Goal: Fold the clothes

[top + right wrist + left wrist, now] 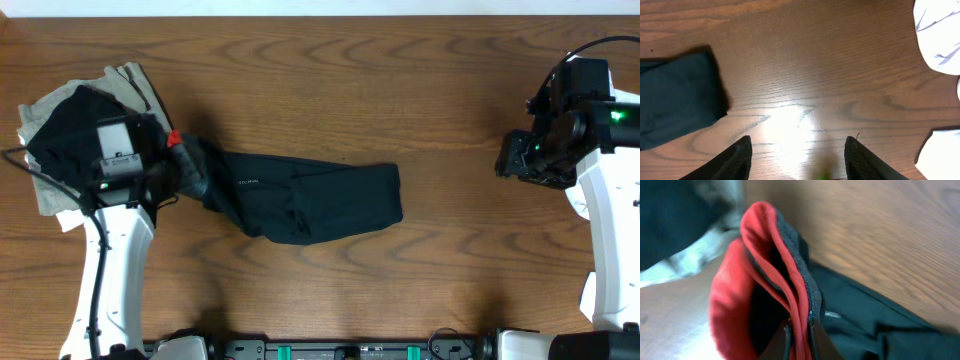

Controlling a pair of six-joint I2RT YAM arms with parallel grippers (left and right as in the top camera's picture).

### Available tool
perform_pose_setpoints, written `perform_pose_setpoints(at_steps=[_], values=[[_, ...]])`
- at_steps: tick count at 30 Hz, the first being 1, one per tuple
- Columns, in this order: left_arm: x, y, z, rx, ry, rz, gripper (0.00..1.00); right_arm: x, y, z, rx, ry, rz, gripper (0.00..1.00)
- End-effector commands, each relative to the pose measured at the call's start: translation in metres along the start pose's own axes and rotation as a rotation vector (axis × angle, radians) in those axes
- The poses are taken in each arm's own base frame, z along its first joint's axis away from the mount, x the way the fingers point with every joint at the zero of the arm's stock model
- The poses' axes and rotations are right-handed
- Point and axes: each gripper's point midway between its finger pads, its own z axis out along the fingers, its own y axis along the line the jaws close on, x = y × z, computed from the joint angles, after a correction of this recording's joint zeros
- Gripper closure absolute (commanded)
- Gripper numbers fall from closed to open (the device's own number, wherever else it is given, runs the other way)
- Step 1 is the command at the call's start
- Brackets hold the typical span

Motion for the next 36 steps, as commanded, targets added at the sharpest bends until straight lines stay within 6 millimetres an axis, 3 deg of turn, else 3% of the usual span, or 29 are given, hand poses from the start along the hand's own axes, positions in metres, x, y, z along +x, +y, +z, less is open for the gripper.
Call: perform_pose_setpoints(at_steps=[1,7,10,15,26,32,36], values=[[-0.02,-0.043,-0.018,0.101,-0.051,0.162,0.94,-0.001,-0.002,-0.004,-0.004,-0.01,-0.004,0.43],[-0.014,-0.11,-0.037,0.209,-0.044,0.321,0.94,-0.001,-0.002,-0.004,-0.004,-0.01,-0.004,0.43],[0.004,-0.139,-0.038,0.261,-0.017,0.395,0.94,0.0,-0.002,-0.004,-0.003,-0.007,-0.004,0.42],[0.037,-0.17,-0.037,0.279,0.03,0.505,0.94,0.001,-0.002,-0.004,-0.002,-0.002,-0.004,0.43],[0.086,-0.212,-0.044,0.31,0.067,0.675,0.94,0.003,-0.002,-0.004,-0.006,0.004,-0.004,0.42],[0.078,-0.215,-0.043,0.259,0.007,0.627,0.94,0.004,0.006,-0.003,-0.049,0.014,-0.004,0.42],[0.069,-0.228,-0.046,0.297,-0.032,0.521,0.94,0.004,0.008,0.001,-0.049,0.024,-0.011,0.42]])
